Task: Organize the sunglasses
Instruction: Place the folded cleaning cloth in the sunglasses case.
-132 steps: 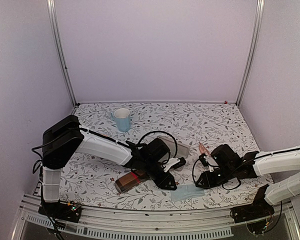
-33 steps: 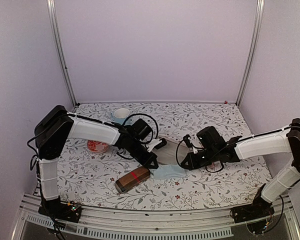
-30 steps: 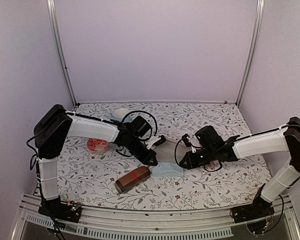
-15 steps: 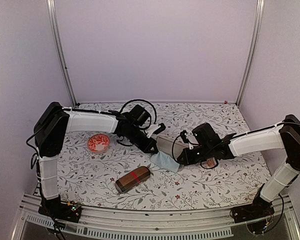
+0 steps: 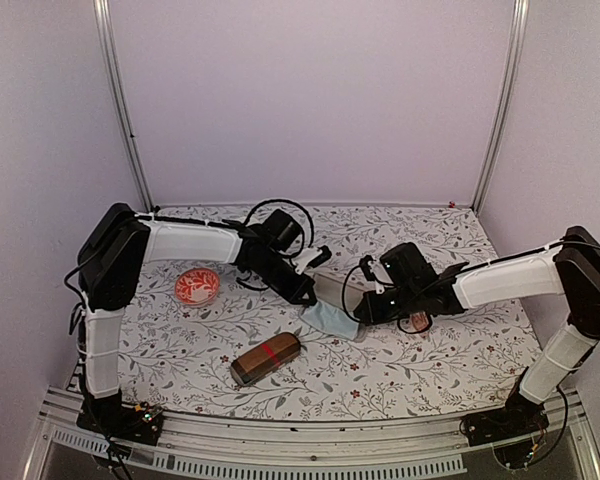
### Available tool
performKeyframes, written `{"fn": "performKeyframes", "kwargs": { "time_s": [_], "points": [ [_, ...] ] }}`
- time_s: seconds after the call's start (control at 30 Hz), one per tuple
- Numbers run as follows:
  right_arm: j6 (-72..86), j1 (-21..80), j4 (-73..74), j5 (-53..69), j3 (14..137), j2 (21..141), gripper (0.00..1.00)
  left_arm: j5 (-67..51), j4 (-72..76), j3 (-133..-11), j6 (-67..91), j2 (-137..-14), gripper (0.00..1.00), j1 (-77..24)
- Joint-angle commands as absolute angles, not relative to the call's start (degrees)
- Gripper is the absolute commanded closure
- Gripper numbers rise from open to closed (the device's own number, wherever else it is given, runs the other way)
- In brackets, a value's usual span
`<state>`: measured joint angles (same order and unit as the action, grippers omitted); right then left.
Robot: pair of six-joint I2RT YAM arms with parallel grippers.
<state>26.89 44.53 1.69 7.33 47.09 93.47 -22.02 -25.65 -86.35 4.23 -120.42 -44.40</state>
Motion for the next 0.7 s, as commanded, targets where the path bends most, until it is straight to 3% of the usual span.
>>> {"fn": "performKeyframes", "kwargs": {
  "time_s": [0.0,0.67],
  "points": [
    [26.0,43.9,2.4,5.8,48.8,95.2,1.00,-22.1,-26.4,-87.8,3.2,-121.9,1.00,-43.7],
    [24.3,43.8,4.8,3.0,50.9,97.0,1.00,-21.5,-26.7,-90.1,3.1,-124.4,1.00,-43.5]
  ]
}}
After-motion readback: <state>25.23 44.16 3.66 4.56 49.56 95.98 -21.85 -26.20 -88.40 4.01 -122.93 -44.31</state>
